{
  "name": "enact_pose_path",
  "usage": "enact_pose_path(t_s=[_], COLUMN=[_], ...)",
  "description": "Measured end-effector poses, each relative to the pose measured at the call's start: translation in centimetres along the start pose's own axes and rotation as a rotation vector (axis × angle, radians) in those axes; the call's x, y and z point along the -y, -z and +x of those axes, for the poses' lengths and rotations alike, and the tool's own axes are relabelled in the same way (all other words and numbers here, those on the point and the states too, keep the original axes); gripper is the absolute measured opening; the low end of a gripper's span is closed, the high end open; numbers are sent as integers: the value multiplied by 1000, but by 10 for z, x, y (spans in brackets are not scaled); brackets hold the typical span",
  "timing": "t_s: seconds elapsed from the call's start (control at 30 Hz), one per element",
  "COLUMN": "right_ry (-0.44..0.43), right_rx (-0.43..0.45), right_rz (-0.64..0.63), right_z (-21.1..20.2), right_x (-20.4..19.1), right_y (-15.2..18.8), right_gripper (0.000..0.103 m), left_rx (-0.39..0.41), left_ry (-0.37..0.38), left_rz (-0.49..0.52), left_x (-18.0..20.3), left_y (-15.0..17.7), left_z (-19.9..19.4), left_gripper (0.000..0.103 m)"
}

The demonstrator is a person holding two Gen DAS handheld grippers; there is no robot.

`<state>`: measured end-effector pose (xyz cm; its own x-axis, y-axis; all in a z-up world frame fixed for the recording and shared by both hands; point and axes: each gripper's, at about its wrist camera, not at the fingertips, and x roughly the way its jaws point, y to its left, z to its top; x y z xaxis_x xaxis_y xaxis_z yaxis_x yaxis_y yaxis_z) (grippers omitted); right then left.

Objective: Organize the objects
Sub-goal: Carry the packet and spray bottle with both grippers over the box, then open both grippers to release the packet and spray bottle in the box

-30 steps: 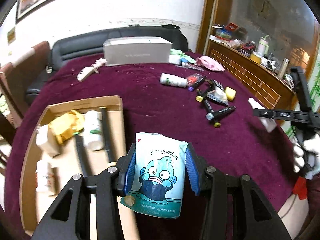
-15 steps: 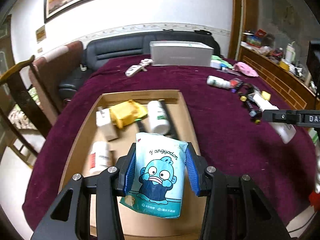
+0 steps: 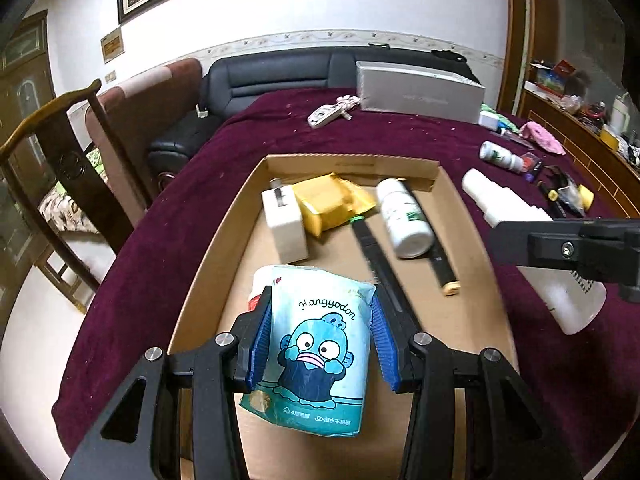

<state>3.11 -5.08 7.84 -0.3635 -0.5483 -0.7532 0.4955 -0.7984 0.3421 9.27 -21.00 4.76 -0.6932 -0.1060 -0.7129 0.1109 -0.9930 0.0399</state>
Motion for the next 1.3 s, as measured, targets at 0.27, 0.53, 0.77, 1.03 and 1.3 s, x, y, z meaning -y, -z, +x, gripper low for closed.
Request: enact_pose_path(t_s=[0.27, 0.53, 0.77, 1.03, 1.3], right_ry=[5, -1, -18, -37, -50], right_rx=[-31, -61, -105, -150, -166], right_rz=[-20, 5, 24, 92, 126], right_z=[29, 51, 79, 104, 110], right_x=[-18, -21, -27, -17, -11], right_y=[-6, -13, -24, -27, -26], right_gripper=[28, 28, 28, 28, 28], left_rx=[-4, -21, -80, -102, -112], left_ry=[-4, 28, 37, 44, 66], left_rz=[-22, -45, -32, -68, -117], left_x=[-20, -39, -45, -52, -60], left_y=[-2, -14, -22, -22, -21], left_z=[13, 27, 42, 45, 42], left_gripper=[40, 40, 41, 43, 54])
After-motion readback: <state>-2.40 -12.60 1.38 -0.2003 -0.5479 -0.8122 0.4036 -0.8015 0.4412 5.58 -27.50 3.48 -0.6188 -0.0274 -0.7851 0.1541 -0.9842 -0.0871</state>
